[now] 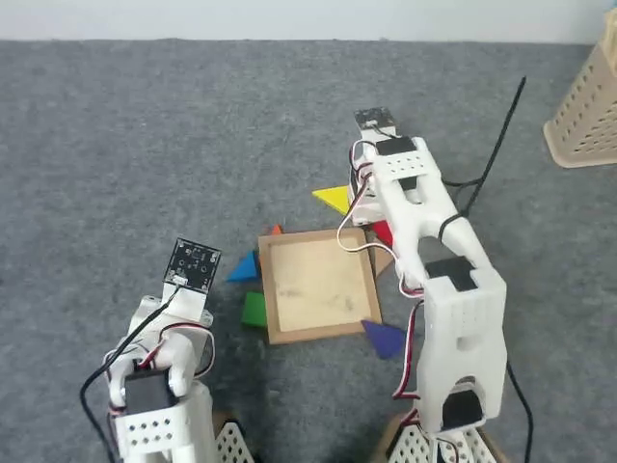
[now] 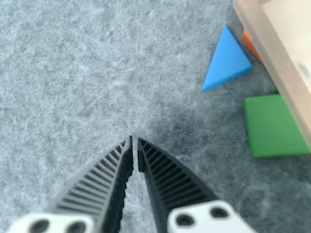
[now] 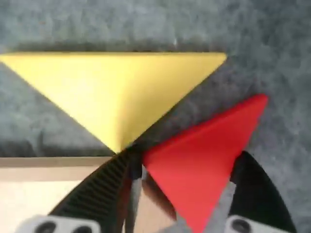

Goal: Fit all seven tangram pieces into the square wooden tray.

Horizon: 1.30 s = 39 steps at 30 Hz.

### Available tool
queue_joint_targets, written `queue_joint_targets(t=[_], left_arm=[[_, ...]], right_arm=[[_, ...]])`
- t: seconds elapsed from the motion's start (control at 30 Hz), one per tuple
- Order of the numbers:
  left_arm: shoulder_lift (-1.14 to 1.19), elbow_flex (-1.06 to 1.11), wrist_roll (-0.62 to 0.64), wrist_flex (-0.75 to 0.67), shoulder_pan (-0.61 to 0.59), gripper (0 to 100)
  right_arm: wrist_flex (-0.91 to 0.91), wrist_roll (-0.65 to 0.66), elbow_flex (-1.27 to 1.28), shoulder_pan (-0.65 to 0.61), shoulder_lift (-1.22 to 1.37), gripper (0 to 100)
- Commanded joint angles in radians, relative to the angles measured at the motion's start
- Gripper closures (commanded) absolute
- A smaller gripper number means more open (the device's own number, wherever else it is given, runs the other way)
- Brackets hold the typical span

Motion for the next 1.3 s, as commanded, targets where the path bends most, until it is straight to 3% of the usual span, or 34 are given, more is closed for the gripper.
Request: queue_joint_targets(t=[0.0,0.37,0.63,0.87,1.1,1.27], left_arm=[[-0.020,-0.007,-0.006,-0.002,-0.002,99],[-0.020,-0.007,-0.006,-0.002,-0.002,99],[-0.020,-0.007,-0.006,-0.002,-0.002,99],[-0.020,-0.007,-0.006,-0.002,-0.002,99],[-0.020,-0.007,-0.006,-0.002,-0.002,99],[-0.020,-0.007,-0.006,-0.002,-0.002,99]], right_arm=[[0.002,-0.012,-0.052,0.045,-0.001,71.7],[0.002,0.025,-0.054,0.110,0.027,84.3],[0.088,0.104,-0.072,0.102,-0.076,85.4],[0.030,0.209,0.104,0.085,-0.280,85.4],[-0.059,0.327,0.327,-0.007,-0.516,85.5],[-0.065,0.457,0.434,-0.193,-0.604,85.5]])
